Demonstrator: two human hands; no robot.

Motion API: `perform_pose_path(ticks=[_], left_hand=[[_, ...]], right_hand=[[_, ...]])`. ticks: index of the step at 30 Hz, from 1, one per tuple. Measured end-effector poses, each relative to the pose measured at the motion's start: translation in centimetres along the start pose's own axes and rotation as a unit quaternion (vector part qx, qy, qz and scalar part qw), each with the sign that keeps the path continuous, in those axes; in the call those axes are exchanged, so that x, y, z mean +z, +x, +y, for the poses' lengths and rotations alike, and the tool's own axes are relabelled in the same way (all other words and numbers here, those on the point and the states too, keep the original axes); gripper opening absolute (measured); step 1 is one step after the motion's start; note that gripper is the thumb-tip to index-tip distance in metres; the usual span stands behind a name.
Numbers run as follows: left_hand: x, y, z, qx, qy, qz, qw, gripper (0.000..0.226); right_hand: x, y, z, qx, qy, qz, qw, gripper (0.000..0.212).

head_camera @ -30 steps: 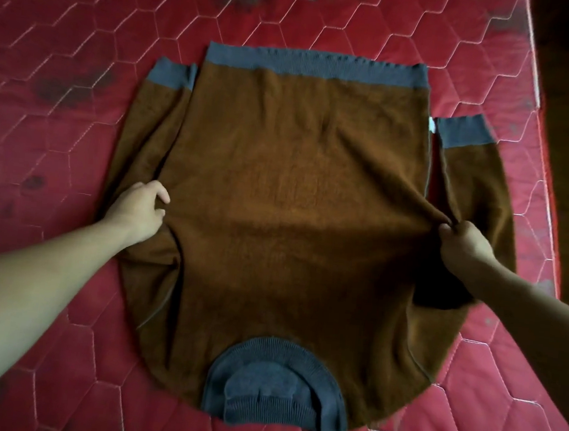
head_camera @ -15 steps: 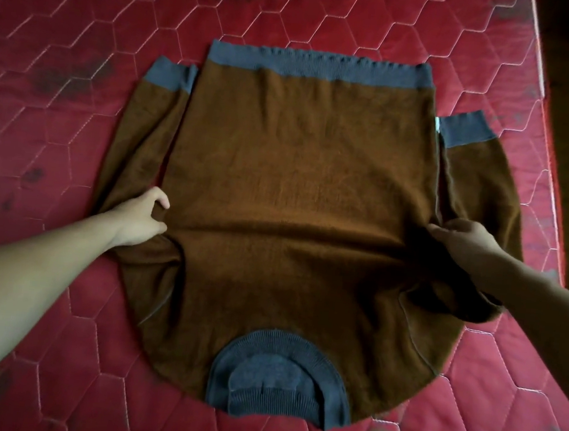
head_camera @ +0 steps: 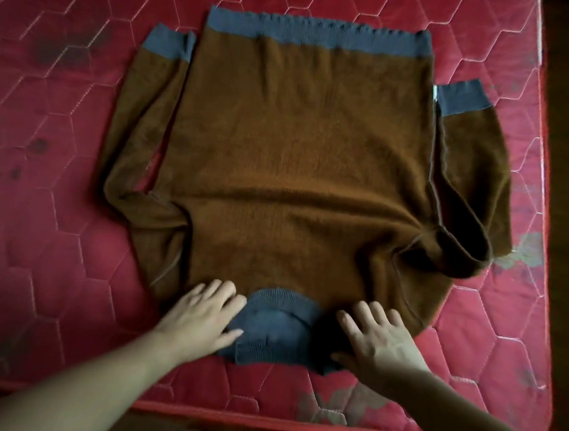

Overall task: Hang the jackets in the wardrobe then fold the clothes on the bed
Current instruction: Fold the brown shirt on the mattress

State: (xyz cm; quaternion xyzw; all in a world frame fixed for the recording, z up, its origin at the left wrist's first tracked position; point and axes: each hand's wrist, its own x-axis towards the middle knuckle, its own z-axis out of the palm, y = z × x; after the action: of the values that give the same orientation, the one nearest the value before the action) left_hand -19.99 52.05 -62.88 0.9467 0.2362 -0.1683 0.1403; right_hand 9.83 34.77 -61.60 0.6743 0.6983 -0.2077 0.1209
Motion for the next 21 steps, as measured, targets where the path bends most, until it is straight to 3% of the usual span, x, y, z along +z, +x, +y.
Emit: perform_pose_path(ticks=[3,6,9,12,16,21], left_hand=[[1.2,-1.7,0.7,-0.002,0.024,-0.008,1.0,0.07],[1.4,-3.5,-0.2,0.053,0.09,-0.018,0.994,0.086],[1.4,-4.5,-0.9,0.051,0.11,-0.01,0.993,0.063],[1.3,-4.2,-0.6,0.042,0.103,0.03,0.993,0.021],[0.8,-5.3,0.2,0.01,0.072,-0.03,0.997,0.027],[1.4,-8.9,2.1,-0.003,0.041,-0.141,0.989,0.026]], right_hand=[[1.6,-1.5,-0.2,-0.002,-0.021,-0.011,1.0,0.089],[2.7,-3.0,0.9,-0.05,-0.038,0.021,0.998,0.074],[3.8,-4.1,1.7,-0.057,-0.049,0.092,0.993,0.038],[3.5,-4.1,1.2,-0.039,-0.049,0.109,0.992,0.03],[2.3,-4.5,-0.8,0.012,-0.001,0.004,1.0,0.023],[2.1,-6.3,-2.9,0.025,0.049,-0.18,0.982,0.036]])
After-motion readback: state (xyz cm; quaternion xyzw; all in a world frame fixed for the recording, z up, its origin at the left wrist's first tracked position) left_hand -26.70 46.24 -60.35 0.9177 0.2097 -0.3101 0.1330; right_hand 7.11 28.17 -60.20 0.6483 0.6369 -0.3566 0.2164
